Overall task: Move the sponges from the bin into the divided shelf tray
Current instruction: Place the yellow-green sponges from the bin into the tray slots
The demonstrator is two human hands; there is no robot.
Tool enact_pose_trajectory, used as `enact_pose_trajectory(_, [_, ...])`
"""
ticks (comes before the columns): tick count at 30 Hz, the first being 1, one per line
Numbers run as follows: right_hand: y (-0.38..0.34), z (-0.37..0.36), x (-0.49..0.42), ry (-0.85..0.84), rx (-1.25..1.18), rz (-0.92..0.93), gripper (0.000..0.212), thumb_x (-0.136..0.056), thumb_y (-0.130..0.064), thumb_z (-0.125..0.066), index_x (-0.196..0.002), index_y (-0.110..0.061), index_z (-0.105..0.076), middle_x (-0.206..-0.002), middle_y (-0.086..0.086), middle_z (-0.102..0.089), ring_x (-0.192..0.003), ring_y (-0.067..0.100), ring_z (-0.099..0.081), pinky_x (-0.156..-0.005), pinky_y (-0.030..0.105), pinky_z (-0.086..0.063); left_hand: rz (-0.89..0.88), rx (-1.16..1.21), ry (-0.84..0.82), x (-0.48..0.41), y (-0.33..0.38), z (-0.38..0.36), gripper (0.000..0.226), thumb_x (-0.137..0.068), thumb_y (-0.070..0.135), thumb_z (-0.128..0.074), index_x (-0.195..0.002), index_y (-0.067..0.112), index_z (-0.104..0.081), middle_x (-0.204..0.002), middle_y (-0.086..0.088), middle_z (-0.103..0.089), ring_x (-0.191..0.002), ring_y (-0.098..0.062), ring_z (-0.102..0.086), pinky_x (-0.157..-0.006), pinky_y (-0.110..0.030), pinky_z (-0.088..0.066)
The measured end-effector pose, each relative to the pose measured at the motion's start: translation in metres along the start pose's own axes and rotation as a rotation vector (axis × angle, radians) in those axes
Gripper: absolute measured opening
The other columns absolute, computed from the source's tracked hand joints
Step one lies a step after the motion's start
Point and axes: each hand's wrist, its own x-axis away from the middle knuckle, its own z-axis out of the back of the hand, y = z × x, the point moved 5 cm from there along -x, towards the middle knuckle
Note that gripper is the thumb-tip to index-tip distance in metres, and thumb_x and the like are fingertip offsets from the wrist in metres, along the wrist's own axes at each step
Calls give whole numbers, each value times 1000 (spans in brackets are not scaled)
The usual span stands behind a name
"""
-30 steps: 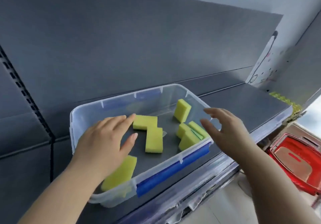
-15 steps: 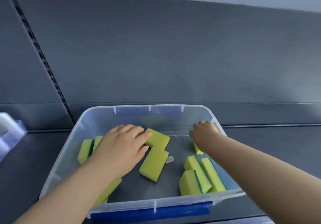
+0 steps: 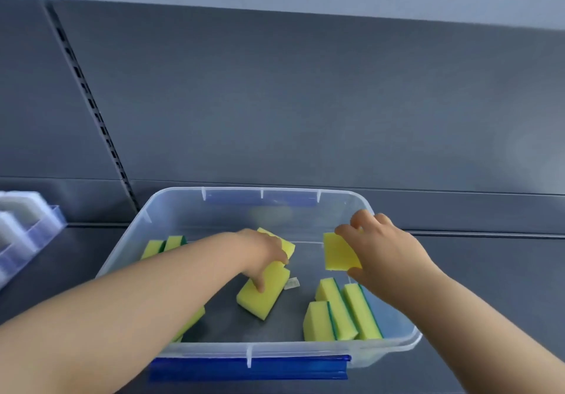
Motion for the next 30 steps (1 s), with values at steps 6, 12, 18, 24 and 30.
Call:
enact_pose_trajectory(6, [10, -11, 17, -24, -142, -50, 56, -80, -38, -62, -130, -36, -35, -127, -9, -35, -114, 16, -38, -75, 28, -49, -28, -30, -86, -15, 12, 5, 76, -74, 40, -76, -138, 28, -37, -139, 0, -32, -126, -23, -37, -78, -33, -36])
enact_pose_trajectory(12, [-1, -21, 7, -28, -196, -26, 61, -81, -35, -62, -134, -34, -33, -129, -6, -34, -117, 18, -38, -81, 28, -48, -3, 6, -135, -11, 8, -1, 76, -73, 47, -74, -137, 28, -39, -138, 0, -25, -124, -24, -33, -92, -38, -40])
enact_pose_trajectory(18, [-10, -22, -6, -20, -235, 10, 60, -80, -26, -62, -134, -25, -36, -129, -2, -30, -115, 20, -36, -86, 27, -45, 8, 249, 4, 11, 1, 1, 60, -69, 37, -79, -112, 23, -39, -101, 4, -46, -84, -18, -48, -62, -32, -42])
enact_pose_trajectory(24, [-20, -25, -17, 17, -362, 51, 57, -78, -3, -54, -130, -23, -45, -125, 0, -31, -113, 21, -35, -86, 31, -45, 106, 441, 322, 57, -19, 12, 55, -77, 35, -70, -119, 32, -35, -108, 2, -54, -90, -20, -52, -72, -36, -46])
enact_pose_trajectory(30, [-25, -28, -19, 82, -589, 36, 65, -79, 2, -52, -136, -25, -36, -127, 0, -36, -108, 18, -45, -77, 16, -32, 217, 728, 637, 107, -16, 18, 44, -78, 33, -70, -114, 45, -46, -113, 23, -49, -104, -6, -47, -90, -32, -43])
